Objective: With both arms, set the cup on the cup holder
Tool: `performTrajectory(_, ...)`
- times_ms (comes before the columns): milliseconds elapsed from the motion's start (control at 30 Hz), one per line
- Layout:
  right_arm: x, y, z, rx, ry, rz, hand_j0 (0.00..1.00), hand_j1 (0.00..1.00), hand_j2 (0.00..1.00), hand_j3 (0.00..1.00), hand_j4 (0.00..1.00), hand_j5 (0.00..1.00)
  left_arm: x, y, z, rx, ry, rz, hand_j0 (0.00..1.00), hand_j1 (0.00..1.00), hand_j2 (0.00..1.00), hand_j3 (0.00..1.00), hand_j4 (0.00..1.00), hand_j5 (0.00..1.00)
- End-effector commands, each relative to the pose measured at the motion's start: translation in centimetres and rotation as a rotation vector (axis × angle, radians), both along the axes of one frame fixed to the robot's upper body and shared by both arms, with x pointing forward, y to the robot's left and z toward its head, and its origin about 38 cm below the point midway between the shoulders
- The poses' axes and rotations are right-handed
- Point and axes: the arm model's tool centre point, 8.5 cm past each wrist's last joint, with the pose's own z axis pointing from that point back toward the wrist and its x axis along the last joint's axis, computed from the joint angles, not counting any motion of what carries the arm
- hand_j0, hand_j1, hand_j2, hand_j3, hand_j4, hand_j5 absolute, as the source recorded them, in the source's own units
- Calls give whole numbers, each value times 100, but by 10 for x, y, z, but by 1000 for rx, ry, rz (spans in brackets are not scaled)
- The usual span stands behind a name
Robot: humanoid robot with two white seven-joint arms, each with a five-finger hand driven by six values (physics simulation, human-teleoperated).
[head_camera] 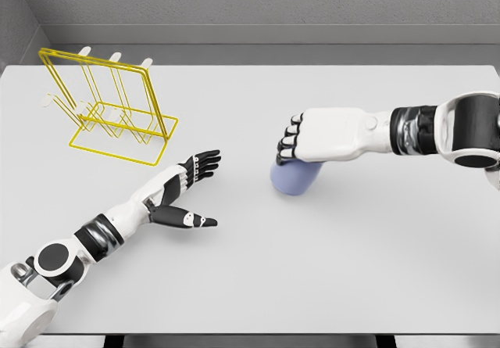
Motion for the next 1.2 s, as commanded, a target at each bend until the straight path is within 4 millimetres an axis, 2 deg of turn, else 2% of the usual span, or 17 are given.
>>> performTrajectory(0,-1,8,0,17,3,14,62,62,62,62,62,62,0,0,0,-3,1,1,100,100,100,100,100,100)
performTrajectory(267,-8,32,-13,25,37,73,62,62,62,62,62,62,0,0,0,-2,0,1,100,100,100,100,100,100)
performTrajectory(433,-11,38,-18,20,49,87,63,63,63,63,63,63,0,0,0,-3,3,1,100,100,100,100,100,100)
performTrajectory(467,-12,41,-18,25,49,94,66,66,66,66,66,66,0,0,0,-3,3,0,100,100,100,100,100,100)
performTrajectory(533,-11,42,-17,25,45,96,100,100,100,100,100,100,0,0,0,-3,1,1,100,100,100,100,100,100)
performTrajectory(733,-8,39,-9,48,32,82,100,100,100,100,100,100,0,1,0,-4,4,2,100,100,100,100,100,100)
performTrajectory(867,3,19,45,226,7,38,100,100,100,100,100,100,0,1,0,-4,6,4,100,100,100,100,100,100)
performTrajectory(933,5,2,59,302,5,2,100,100,100,100,100,100,0,1,0,-5,4,4,100,100,100,100,100,100)
performTrajectory(1033,4,-77,81,485,2,-170,100,100,100,100,100,100,1,0,2,-5,1,1,100,100,100,100,100,100)
performTrajectory(1100,-8,-127,84,620,-1,-273,100,100,100,100,100,100,2,-1,2,-5,1,-1,100,100,100,100,100,100)
performTrajectory(1167,-21,-148,83,720,66,-289,100,100,100,100,100,100,3,-14,3,-26,0,-16,100,100,100,100,100,100)
